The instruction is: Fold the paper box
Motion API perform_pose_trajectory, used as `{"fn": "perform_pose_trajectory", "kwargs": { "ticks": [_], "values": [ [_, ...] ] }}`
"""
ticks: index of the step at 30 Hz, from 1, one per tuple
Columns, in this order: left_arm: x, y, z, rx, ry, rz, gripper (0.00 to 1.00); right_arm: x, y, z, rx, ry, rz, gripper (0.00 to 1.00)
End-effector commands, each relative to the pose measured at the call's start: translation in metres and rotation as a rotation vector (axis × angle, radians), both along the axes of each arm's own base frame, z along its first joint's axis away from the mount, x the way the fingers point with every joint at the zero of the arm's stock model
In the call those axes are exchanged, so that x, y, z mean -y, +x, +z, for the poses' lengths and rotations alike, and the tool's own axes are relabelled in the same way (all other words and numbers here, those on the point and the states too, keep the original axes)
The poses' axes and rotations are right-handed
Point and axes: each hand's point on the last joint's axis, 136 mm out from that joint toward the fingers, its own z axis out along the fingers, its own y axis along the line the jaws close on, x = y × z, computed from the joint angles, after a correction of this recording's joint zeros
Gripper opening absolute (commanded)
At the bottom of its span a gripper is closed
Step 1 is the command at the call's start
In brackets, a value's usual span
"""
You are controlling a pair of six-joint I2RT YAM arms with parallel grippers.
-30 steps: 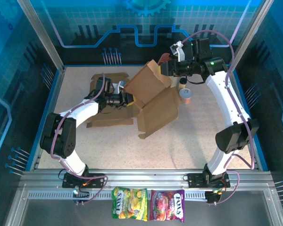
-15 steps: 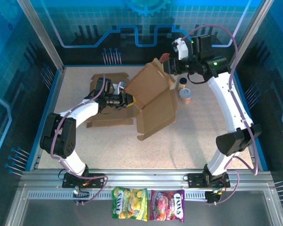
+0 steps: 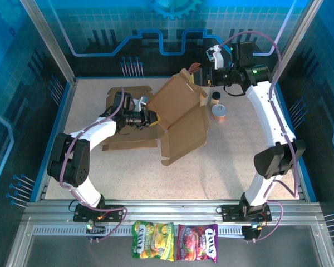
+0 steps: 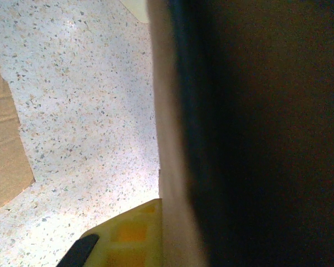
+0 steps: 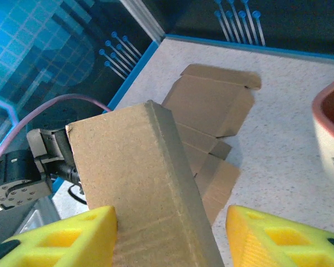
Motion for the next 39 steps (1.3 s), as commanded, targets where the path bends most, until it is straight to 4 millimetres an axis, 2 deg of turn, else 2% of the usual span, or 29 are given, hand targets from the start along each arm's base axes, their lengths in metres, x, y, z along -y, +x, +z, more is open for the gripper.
{"fn": "perform_pose_trajectory", "kwargs": {
  "ticks": [1,7,19,28,33,39],
  "values": [
    [0.002,0.000,0.024,0.057,-0.025,-0.035,0.00,-0.010,-0.005,0.006,-0.012,0.053,0.058,0.53],
    [0.002,0.000,0.026,0.060,-0.025,-0.033,0.00,-0.019,-0.010,-0.004,-0.012,0.004,0.076,0.47],
    [0.000,-0.003,0.028,0.064,-0.014,-0.033,0.00,-0.023,-0.009,-0.033,0.059,-0.324,0.003,0.38],
    [-0.001,-0.006,0.028,0.067,-0.003,-0.037,0.00,-0.019,-0.003,-0.054,0.106,-0.569,-0.072,0.41],
    [0.000,-0.006,0.027,0.065,0.003,-0.042,0.00,-0.014,0.003,-0.058,0.133,-0.673,-0.127,0.49],
    [0.002,-0.005,0.028,0.068,0.008,-0.049,0.00,-0.013,0.007,-0.062,0.148,-0.742,-0.158,0.40]
  ]
}}
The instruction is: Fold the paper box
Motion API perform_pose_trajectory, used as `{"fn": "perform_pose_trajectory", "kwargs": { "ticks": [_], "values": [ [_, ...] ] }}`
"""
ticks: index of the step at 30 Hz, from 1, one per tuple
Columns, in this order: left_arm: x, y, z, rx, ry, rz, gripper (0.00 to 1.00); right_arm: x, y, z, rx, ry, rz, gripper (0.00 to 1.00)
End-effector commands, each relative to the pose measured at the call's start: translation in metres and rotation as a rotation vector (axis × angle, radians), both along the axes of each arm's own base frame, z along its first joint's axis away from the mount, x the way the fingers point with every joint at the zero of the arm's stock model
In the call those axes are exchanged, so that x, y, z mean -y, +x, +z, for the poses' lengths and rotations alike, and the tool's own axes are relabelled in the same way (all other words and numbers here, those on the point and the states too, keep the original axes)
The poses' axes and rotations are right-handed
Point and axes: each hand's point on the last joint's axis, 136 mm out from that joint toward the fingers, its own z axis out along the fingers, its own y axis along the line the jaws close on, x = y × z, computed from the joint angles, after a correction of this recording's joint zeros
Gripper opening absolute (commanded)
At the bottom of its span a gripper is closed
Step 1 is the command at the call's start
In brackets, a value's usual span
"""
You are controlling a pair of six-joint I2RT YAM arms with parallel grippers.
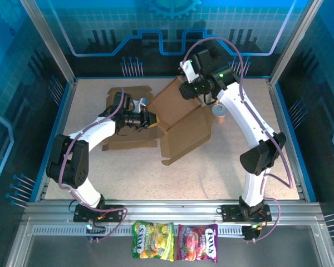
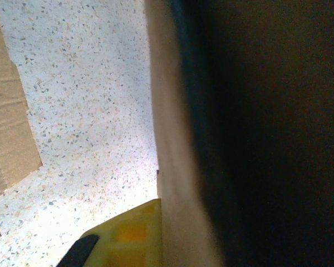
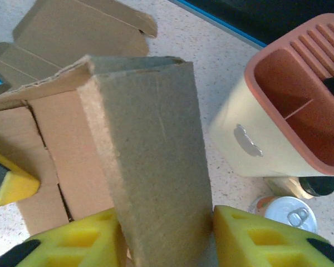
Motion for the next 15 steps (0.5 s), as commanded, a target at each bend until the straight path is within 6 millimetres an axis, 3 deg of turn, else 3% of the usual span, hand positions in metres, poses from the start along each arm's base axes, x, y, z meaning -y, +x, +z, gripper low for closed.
{"fn": "perform_pose_trajectory", "kwargs": {
  "ticks": [1,7,15],
  "values": [
    [0.004,0.003,0.029,0.093,-0.017,-0.036,0.00,0.008,0.003,0.000,0.020,-0.083,-0.039,0.37],
    [0.007,0.003,0.027,0.070,0.032,-0.033,0.00,0.020,0.008,0.003,0.085,-0.229,-0.136,0.18],
    [0.009,-0.005,0.011,-0.025,0.205,0.009,0.00,0.048,0.008,-0.016,0.063,-0.391,-0.293,0.03]
  ]
}}
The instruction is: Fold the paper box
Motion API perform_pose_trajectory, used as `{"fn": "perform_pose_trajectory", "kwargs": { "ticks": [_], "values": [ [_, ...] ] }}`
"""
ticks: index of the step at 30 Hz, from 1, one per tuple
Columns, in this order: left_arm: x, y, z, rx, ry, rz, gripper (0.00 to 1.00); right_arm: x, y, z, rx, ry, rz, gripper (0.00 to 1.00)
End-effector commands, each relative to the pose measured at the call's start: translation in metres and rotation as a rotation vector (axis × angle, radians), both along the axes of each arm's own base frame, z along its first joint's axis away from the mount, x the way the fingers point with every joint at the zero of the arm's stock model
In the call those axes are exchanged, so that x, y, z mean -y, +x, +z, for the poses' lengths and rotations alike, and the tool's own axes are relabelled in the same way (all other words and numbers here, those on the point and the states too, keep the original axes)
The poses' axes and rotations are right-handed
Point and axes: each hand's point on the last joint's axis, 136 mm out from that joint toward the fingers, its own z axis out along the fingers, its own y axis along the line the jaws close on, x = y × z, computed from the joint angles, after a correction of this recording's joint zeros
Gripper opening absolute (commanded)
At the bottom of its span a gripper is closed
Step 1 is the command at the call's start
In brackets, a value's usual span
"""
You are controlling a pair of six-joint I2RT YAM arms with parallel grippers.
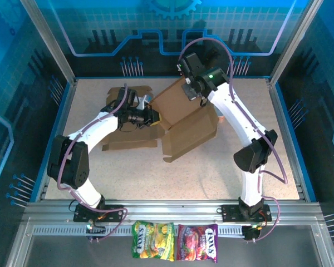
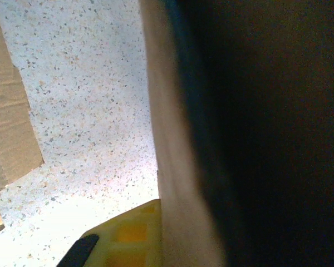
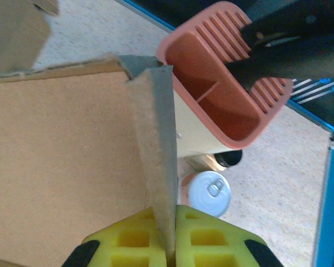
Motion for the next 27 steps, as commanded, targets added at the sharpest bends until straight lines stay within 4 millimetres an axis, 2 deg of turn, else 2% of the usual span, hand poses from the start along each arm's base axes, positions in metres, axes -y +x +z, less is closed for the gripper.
{"fn": "perform_pose_trajectory", "kwargs": {
  "ticks": [1,5,8,15,19,23,27],
  "values": [
    [-0.004,-0.005,-0.003,-0.032,0.110,0.024,0.00,0.015,-0.004,-0.012,-0.023,-0.085,-0.102,0.00],
    [-0.010,-0.011,-0.010,-0.087,0.194,0.074,0.00,0.021,-0.012,-0.028,-0.056,-0.121,-0.165,0.00],
    [-0.018,-0.017,-0.022,-0.147,0.278,0.115,0.00,0.021,-0.023,-0.049,-0.101,-0.134,-0.200,0.00],
    [-0.025,-0.029,-0.060,-0.240,0.441,0.140,0.00,0.012,-0.054,-0.119,-0.228,-0.076,-0.255,0.00],
    [-0.023,-0.034,-0.084,-0.288,0.485,0.130,0.00,0.012,-0.064,-0.150,-0.265,-0.082,-0.284,0.00],
    [-0.025,-0.038,-0.103,-0.318,0.534,0.119,0.00,0.014,-0.075,-0.169,-0.285,-0.074,-0.306,0.00],
    [-0.030,-0.038,-0.120,-0.330,0.577,0.118,0.07,0.017,-0.083,-0.177,-0.285,-0.065,-0.319,0.00]
  ]
}}
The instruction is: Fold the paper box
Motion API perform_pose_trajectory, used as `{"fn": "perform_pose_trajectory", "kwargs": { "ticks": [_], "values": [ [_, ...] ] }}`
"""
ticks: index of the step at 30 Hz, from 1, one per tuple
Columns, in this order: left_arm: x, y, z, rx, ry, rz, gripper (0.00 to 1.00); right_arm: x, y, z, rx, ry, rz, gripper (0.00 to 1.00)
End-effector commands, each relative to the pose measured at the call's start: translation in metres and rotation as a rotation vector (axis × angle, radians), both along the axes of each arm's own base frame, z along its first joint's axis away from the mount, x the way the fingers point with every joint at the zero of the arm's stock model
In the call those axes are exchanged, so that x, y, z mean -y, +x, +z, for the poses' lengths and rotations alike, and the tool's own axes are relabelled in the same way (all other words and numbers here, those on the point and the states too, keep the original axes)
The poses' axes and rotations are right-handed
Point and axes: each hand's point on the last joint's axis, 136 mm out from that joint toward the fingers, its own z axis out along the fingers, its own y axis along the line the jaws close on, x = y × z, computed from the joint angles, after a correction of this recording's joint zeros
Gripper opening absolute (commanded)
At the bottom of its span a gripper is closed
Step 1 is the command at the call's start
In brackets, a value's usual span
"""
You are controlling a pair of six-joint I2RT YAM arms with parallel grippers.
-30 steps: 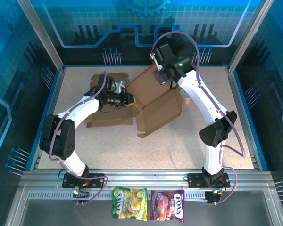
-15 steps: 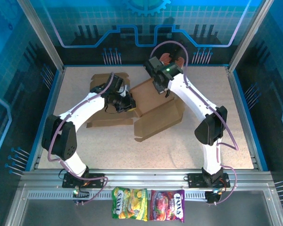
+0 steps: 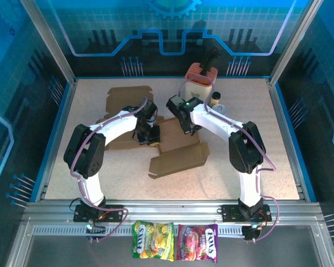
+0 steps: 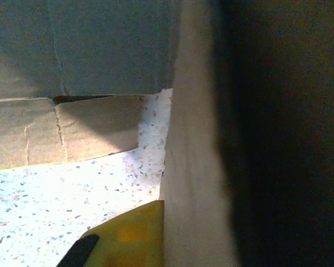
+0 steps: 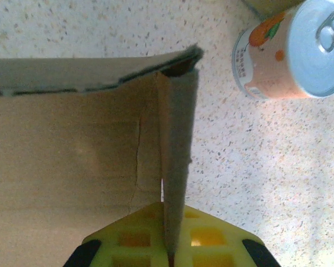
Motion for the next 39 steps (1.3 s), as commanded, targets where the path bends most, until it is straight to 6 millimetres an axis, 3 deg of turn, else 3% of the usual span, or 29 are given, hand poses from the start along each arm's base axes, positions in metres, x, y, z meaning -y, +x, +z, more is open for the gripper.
{"fn": "perform_pose_trajectory", "kwargs": {
  "ticks": [1,7,15,23,27,33,34,36,39],
  "values": [
    [-0.013,0.014,-0.010,0.037,0.081,0.041,0.08,0.008,-0.019,0.004,-0.023,-0.002,-0.022,0.00],
    [-0.019,0.019,-0.020,0.045,0.150,0.025,0.19,0.010,-0.025,-0.005,-0.042,-0.004,-0.041,0.00],
    [-0.017,0.026,-0.017,0.101,0.201,0.004,0.20,0.009,-0.028,-0.005,-0.024,0.006,-0.050,0.00],
    [-0.012,0.018,-0.020,0.103,0.277,-0.029,0.14,0.010,-0.030,0.001,0.026,0.015,-0.065,0.00],
    [-0.016,0.013,-0.022,0.107,0.336,-0.026,0.04,0.011,-0.031,0.001,0.040,0.022,-0.068,0.00],
    [-0.012,0.011,-0.008,0.147,0.393,-0.019,0.00,0.014,-0.036,-0.007,0.039,0.027,-0.077,0.00],
    [-0.010,0.011,-0.006,0.155,0.380,-0.017,0.01,0.015,-0.037,-0.008,0.040,0.027,-0.078,0.00],
    [-0.006,0.012,-0.002,0.165,0.352,-0.015,0.14,0.017,-0.039,-0.010,0.036,0.030,-0.082,0.00],
    [-0.002,0.014,0.000,0.169,0.327,-0.021,0.21,0.020,-0.040,-0.012,0.037,0.032,-0.089,0.00]
  ]
}}
